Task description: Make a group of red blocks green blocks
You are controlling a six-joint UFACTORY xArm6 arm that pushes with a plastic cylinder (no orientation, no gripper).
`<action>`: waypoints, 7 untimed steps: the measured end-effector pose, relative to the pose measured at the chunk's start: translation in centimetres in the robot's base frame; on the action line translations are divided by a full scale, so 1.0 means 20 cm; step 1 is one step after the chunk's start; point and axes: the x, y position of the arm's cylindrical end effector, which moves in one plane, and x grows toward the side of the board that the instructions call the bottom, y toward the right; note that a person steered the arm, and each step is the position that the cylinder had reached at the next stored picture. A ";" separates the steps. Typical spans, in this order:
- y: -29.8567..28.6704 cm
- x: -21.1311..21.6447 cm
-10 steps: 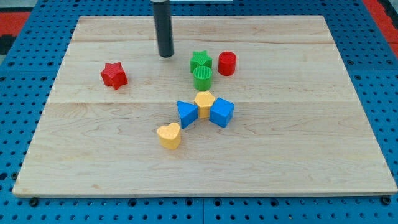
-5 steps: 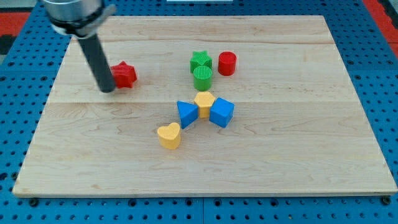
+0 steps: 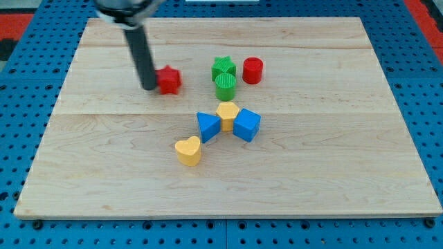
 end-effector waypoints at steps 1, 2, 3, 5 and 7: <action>0.34 0.05; 0.58 0.07; 0.69 0.07; 0.98 0.21; 1.10 -0.01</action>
